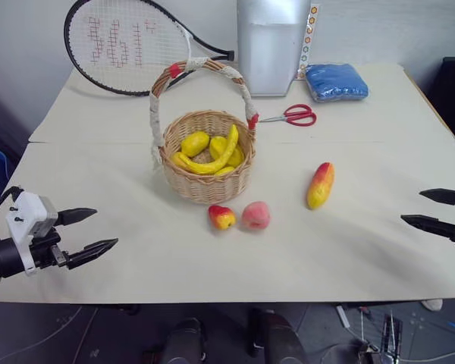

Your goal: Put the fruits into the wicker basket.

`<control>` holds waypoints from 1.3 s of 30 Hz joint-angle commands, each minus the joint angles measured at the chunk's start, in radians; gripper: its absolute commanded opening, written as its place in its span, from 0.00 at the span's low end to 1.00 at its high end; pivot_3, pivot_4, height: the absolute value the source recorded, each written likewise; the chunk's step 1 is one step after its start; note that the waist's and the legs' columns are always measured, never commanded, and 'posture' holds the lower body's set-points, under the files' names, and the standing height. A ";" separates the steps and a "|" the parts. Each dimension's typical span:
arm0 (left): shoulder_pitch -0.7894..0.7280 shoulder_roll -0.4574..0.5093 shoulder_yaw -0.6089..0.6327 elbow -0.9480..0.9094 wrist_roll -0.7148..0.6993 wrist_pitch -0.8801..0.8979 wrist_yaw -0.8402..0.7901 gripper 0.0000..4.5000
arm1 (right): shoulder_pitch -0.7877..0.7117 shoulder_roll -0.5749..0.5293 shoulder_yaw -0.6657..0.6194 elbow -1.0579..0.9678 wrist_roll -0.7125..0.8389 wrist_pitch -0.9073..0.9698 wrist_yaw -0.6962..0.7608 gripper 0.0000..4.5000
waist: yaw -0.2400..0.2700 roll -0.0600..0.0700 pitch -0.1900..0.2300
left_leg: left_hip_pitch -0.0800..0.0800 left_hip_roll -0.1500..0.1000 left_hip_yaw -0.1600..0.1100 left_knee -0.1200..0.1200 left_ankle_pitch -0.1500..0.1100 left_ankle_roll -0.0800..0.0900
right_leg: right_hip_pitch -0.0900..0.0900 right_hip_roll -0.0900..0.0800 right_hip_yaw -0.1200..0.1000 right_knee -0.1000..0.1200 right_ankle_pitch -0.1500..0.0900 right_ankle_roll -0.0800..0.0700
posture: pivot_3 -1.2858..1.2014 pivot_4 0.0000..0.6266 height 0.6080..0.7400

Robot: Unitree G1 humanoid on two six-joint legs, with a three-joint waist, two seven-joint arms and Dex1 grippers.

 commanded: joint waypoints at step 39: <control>-0.642 -0.122 -0.774 0.102 0.308 -0.240 -0.094 0.97 | 0.022 0.044 0.021 -0.867 0.322 0.335 -0.111 1.00 | 0.006 0.001 0.001 | 0.003 -0.002 0.005 0.003 0.000 0.000 | 0.000 0.002 0.001 0.005 0.002 0.004 | 0.52 0.24 1.00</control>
